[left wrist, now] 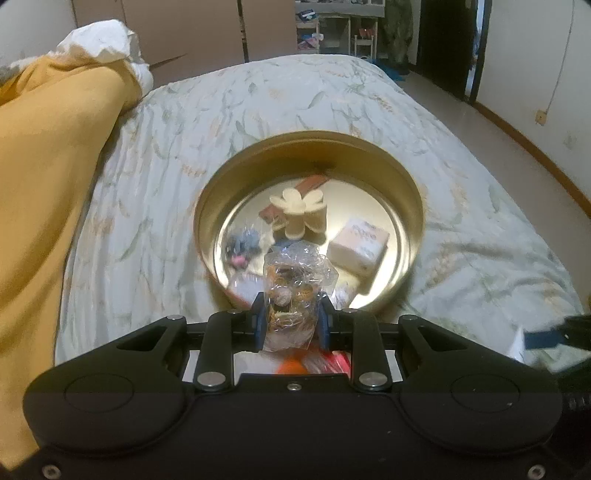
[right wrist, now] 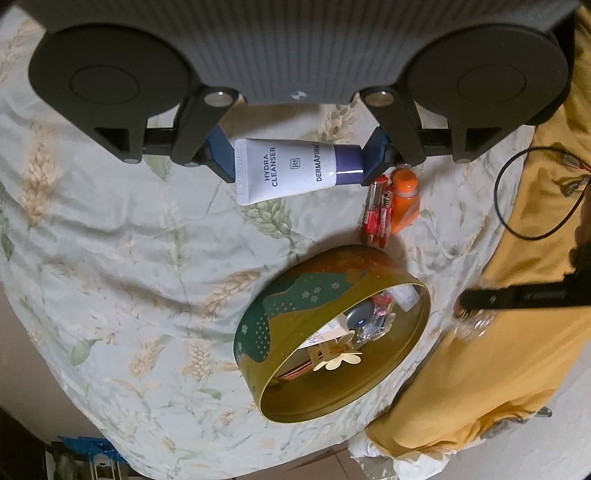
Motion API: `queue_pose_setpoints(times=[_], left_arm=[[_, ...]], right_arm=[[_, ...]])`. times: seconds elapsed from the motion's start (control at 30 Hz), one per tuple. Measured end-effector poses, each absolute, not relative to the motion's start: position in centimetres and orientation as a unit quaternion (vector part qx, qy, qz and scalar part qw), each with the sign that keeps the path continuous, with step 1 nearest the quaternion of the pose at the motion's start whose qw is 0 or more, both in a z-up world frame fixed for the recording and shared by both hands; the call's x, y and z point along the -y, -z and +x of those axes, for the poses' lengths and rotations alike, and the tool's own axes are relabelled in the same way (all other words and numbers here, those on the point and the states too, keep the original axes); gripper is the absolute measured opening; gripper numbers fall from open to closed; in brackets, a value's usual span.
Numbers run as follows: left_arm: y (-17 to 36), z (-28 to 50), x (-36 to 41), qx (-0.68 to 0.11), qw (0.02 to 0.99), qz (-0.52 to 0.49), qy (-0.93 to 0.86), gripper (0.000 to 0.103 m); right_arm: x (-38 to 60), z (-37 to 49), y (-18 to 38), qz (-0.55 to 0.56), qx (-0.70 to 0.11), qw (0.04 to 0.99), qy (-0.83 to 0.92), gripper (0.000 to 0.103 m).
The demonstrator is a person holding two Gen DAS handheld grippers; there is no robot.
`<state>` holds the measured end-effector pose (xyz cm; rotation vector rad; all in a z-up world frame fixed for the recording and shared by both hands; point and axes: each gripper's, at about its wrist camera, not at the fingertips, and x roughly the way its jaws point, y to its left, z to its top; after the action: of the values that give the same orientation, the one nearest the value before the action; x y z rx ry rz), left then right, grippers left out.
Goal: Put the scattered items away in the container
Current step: 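Open the left gripper to drop the candy bag into the tin, then grasp the orange VC tube with the left gripper while the right holds the cleanser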
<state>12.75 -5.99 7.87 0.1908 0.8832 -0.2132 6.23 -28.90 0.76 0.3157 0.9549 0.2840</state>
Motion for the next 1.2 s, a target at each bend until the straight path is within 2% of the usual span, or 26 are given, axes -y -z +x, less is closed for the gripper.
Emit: queue_pose_setpoints(times=[0.13, 0.2, 0.27, 0.3, 0.8, 1.2], left_arm=[[-7.9, 15.8, 7.1, -0.428, 0.892, 0.109, 0.099, 0.025], [-8.1, 16.9, 7.6, -0.413, 0.898, 0.121, 0.094, 0.033], [-8.1, 17.7, 7.7, -0.399, 0.903, 0.131, 0.085, 0.093], [-8.1, 17.7, 7.7, -0.39, 0.907, 0.133, 0.087, 0.096], [-1.8, 12.8, 4.9, -0.452, 0.824, 0.174, 0.294, 0.096], [3.7, 12.5, 4.0, -0.498, 0.777, 0.179, 0.341, 0.096]], right_arm=[[29.1, 6.4, -0.5, 0.158, -0.455, 0.866, -0.134, 0.072], [29.3, 6.5, -0.4, 0.164, -0.456, 0.865, -0.133, 0.072], [29.5, 6.5, -0.3, 0.168, -0.456, 0.864, -0.132, 0.072], [29.5, 6.6, -0.3, 0.169, -0.456, 0.864, -0.132, 0.072], [29.5, 6.7, -0.3, 0.176, -0.456, 0.862, -0.137, 0.072], [29.7, 7.0, 0.2, 0.182, -0.458, 0.861, -0.129, 0.072]])
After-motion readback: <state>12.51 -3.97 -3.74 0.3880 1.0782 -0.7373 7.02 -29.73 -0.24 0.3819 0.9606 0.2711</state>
